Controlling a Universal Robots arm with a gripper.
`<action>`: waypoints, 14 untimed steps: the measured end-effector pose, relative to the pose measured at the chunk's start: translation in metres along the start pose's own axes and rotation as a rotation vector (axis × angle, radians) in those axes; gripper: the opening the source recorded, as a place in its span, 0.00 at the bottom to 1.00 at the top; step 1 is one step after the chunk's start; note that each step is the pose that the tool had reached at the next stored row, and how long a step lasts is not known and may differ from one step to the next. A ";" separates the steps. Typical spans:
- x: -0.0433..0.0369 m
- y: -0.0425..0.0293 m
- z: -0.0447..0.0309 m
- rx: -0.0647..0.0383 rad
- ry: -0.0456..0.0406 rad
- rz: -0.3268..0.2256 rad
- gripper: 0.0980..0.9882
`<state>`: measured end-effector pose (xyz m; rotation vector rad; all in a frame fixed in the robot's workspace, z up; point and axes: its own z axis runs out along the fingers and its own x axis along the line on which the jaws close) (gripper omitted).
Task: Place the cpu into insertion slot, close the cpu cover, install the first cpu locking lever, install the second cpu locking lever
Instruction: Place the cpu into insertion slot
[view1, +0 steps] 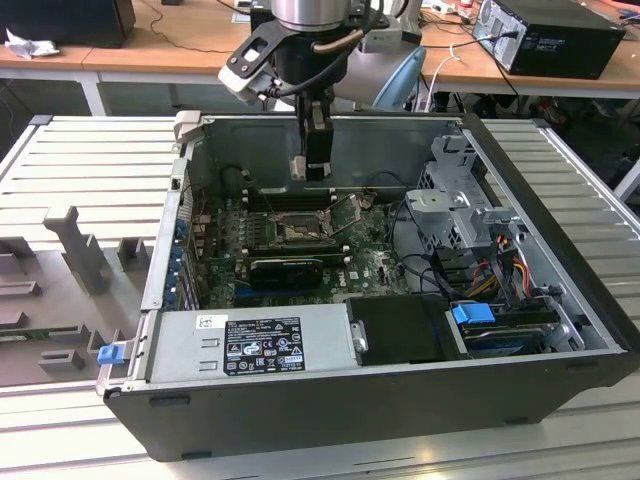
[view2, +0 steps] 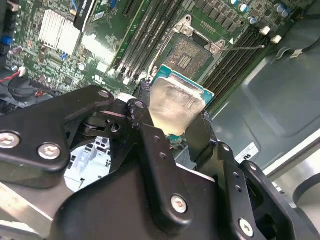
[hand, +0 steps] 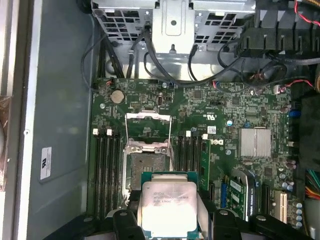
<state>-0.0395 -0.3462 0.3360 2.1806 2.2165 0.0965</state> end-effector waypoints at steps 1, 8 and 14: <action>0.0001 -0.0001 0.0015 0.000 -0.0001 0.001 0.48; 0.0006 -0.0010 0.0156 0.005 0.0000 0.001 0.48; 0.0005 -0.0015 0.0222 0.006 0.0001 0.001 0.48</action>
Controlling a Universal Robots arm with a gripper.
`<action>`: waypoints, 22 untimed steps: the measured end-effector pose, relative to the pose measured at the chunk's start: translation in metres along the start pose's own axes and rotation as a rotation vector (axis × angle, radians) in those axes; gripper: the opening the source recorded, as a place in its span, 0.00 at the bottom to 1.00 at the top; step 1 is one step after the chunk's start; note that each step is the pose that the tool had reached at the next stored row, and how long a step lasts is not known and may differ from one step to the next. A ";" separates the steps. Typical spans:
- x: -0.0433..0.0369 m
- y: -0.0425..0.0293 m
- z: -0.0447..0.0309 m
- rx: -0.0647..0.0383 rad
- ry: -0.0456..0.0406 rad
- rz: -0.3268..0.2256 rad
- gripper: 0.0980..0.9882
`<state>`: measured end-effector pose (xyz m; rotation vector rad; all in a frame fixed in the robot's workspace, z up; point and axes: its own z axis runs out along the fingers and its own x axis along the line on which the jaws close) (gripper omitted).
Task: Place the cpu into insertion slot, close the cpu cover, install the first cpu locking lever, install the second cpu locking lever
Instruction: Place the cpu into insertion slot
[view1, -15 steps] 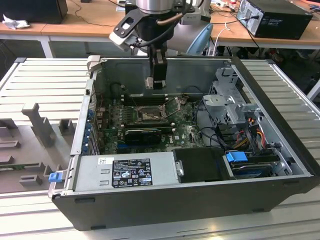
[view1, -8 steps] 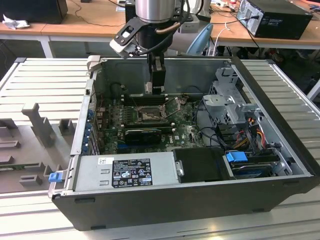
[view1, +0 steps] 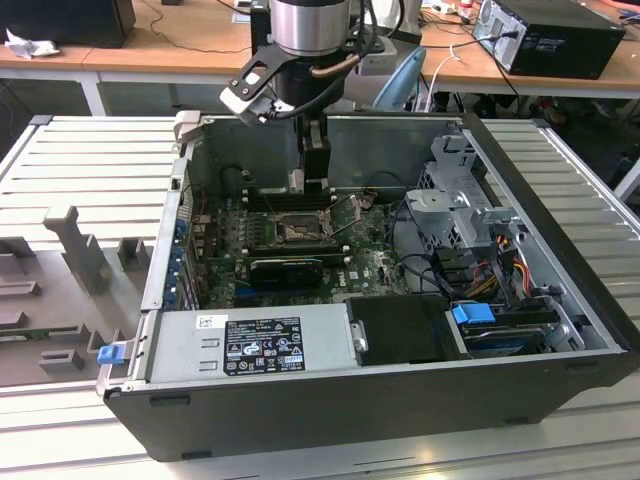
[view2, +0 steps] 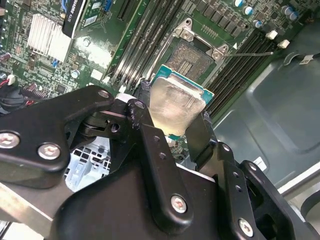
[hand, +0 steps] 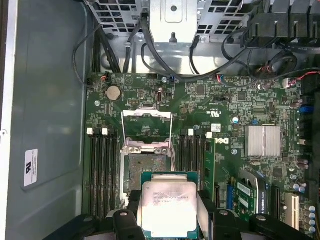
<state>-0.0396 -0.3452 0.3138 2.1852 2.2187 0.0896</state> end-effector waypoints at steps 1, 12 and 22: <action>0.0000 -0.0001 0.0015 0.000 0.0000 0.000 0.48; -0.0005 -0.0010 0.0223 0.001 0.0089 -0.016 0.48; 0.0021 -0.0026 0.0506 0.001 0.0097 -0.031 0.48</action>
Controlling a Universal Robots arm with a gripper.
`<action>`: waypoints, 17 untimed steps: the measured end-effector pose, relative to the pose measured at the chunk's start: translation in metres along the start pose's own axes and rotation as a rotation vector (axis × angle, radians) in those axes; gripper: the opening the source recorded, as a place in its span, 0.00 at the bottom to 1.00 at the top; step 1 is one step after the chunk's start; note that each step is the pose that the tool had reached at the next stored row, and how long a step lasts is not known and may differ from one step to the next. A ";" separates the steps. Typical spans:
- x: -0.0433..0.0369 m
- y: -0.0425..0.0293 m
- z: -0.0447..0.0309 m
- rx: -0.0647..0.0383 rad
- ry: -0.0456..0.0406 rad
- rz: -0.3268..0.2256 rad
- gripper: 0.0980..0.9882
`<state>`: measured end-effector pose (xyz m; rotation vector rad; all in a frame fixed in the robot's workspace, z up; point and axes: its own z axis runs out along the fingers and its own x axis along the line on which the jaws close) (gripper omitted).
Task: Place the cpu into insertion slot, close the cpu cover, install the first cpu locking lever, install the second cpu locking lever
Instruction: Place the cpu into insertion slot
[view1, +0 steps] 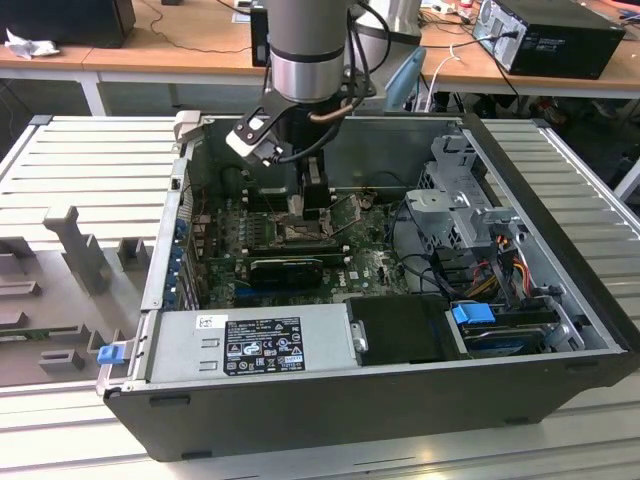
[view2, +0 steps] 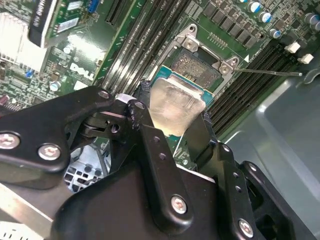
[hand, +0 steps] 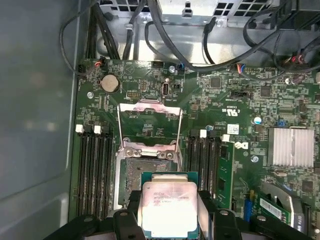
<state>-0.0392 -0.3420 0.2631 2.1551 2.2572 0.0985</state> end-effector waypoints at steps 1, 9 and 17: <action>0.0009 -0.0001 0.0018 0.000 -0.0001 0.000 0.48; 0.0071 -0.0022 0.0242 0.000 0.0004 -0.003 0.48; 0.0090 -0.0053 0.0348 -0.001 -0.0011 0.022 0.48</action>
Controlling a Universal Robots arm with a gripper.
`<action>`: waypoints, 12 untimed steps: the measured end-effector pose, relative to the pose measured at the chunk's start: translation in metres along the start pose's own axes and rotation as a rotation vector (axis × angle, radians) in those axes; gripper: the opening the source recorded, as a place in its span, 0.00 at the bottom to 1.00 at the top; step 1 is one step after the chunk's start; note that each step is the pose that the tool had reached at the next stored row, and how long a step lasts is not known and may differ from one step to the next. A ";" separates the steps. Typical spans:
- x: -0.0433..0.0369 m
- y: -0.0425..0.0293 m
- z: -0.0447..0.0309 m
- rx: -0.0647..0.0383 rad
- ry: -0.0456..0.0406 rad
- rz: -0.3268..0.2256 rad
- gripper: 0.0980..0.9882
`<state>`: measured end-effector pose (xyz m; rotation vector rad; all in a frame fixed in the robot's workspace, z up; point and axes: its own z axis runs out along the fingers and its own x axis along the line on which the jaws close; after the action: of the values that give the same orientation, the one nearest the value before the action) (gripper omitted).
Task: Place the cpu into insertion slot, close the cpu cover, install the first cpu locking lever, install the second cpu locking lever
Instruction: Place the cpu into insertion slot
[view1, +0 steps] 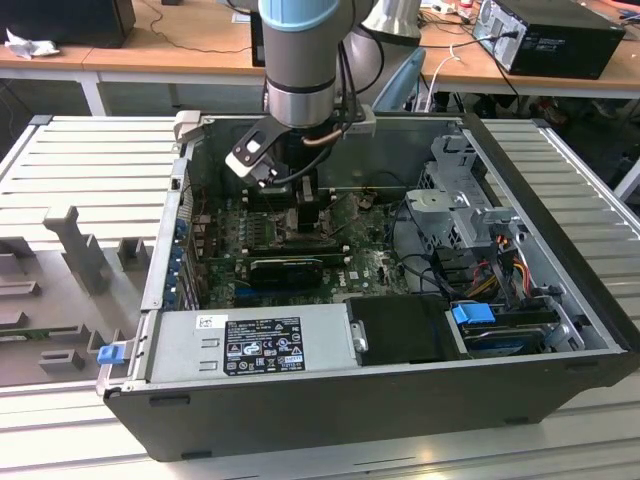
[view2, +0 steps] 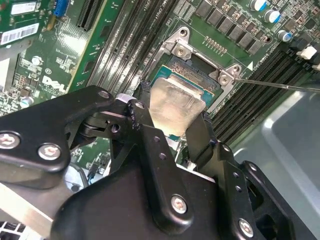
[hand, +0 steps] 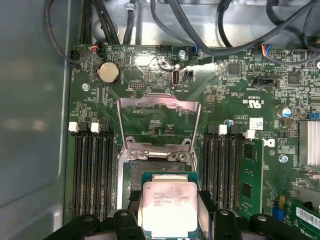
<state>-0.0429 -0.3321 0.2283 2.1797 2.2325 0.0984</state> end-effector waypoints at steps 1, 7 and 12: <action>0.0000 0.0000 0.0004 0.000 -0.0001 0.000 0.48; -0.0001 -0.0003 0.0046 0.000 0.0006 0.000 0.48; 0.0034 -0.0006 0.0098 0.000 0.0005 0.003 0.48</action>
<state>-0.0430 -0.3284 0.2186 2.1828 2.2300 0.0991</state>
